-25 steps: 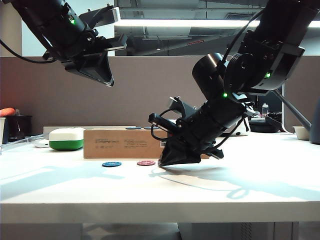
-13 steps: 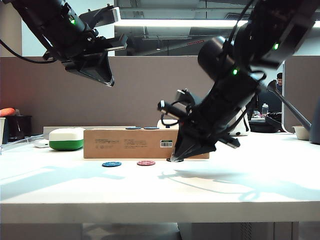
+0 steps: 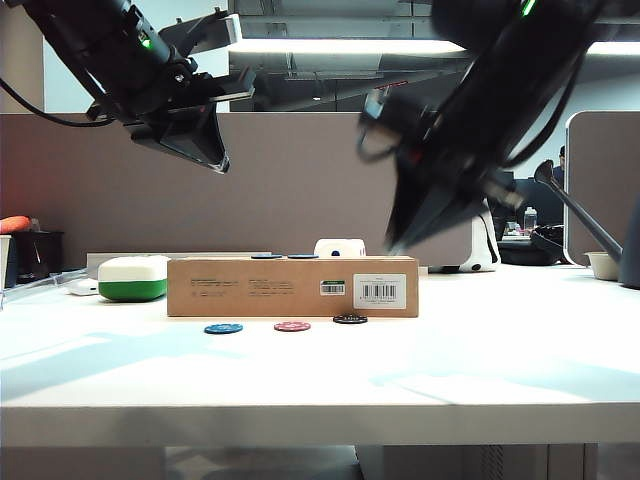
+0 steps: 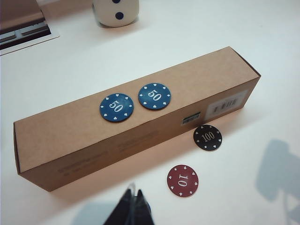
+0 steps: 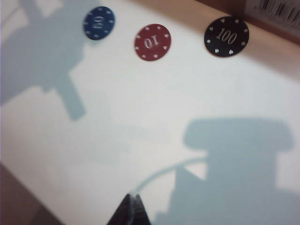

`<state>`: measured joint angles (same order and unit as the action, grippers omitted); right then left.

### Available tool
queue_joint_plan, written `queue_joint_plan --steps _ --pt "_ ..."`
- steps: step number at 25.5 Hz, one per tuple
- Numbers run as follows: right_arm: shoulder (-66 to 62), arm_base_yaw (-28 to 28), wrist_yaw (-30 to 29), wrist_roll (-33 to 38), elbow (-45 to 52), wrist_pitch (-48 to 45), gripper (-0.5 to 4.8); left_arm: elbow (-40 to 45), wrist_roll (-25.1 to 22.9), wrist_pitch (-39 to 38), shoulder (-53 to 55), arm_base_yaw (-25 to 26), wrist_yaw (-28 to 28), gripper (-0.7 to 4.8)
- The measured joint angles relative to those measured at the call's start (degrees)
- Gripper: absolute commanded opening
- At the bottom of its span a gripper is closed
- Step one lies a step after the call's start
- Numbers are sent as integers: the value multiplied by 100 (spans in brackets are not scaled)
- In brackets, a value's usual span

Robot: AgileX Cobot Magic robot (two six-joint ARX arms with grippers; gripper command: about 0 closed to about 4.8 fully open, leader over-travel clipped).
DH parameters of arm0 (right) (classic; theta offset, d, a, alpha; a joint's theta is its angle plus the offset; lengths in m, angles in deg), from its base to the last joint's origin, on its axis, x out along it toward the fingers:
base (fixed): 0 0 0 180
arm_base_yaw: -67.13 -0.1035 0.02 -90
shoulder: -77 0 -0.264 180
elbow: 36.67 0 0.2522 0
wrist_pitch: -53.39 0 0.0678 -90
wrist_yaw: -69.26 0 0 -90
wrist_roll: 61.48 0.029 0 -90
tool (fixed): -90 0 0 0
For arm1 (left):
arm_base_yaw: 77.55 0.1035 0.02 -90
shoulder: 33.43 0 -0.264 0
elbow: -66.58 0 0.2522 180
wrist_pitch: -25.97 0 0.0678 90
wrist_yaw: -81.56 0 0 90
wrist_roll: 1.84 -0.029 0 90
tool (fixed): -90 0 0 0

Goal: Push the chip, whose value equals the sum of all the chip values on the rectangular box, forward next to the box.

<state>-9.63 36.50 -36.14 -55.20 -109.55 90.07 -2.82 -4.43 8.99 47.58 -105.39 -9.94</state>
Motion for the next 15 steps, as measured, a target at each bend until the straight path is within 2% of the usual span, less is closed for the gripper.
queue_joint_plan --steps 4,9,11,14,15 --pt "1683 0 35 -9 610 118 -5 0 0 2 0 2 0 -5" --pt "3327 0 31 374 1342 278 -5 0 0 0 0 2 0 -5" --pt "3987 -2 31 603 1703 398 -5 -2 0 4 0 2 0 -5" --pt "6166 -7 20 1276 2776 868 -5 0 0 -2 -59 2 0 -5" --pt "6529 -7 22 1427 2940 953 -5 0 0 -15 -101 0 2 -5"
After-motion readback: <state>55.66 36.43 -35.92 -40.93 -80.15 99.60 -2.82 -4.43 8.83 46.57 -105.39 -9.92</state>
